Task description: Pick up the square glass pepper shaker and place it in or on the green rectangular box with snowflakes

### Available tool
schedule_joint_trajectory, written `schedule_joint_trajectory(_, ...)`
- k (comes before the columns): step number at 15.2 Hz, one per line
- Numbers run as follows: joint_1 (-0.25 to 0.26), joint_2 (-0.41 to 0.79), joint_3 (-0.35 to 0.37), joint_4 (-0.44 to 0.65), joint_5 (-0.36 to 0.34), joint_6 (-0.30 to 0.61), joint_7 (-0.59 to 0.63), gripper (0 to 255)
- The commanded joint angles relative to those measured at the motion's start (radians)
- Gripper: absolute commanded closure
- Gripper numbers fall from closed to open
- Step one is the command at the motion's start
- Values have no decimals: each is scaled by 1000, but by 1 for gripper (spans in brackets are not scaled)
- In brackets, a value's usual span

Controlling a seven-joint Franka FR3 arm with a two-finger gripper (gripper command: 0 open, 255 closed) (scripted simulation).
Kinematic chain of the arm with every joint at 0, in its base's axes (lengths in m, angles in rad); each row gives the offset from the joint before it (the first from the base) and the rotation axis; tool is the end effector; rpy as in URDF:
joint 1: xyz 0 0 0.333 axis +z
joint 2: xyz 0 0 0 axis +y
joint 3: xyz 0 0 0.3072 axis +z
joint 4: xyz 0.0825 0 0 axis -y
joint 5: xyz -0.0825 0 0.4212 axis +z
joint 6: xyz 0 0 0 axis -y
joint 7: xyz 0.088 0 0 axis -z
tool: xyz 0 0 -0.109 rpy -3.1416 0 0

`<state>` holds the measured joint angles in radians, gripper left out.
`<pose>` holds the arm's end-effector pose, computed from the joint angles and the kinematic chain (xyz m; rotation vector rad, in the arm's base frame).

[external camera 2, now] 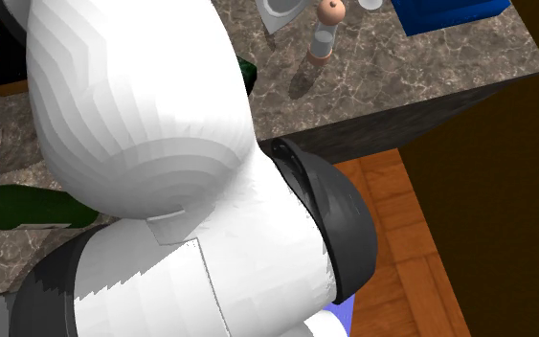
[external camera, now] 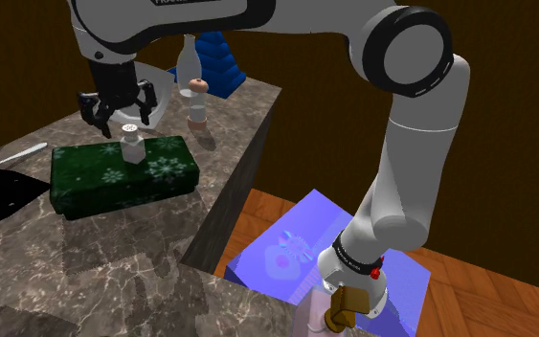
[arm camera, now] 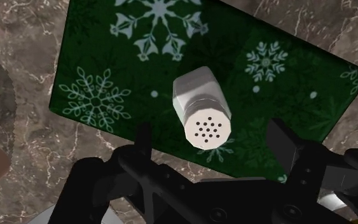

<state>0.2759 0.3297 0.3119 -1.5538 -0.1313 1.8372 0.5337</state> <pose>0.5879 0.3527 0.4422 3.1011 0.1184 -0.0173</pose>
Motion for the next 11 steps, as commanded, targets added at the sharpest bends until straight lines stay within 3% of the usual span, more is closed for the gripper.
schedule_joint_trajectory(1, 0, 0, 0, 0, 0, 0, 0, 0)
schedule_joint_trajectory(6, 9, 0, 4, 128, 2, -127, -4, 0)
schedule_joint_trajectory(11, 9, 0, 4, 128, 2, -127, -4, 0)
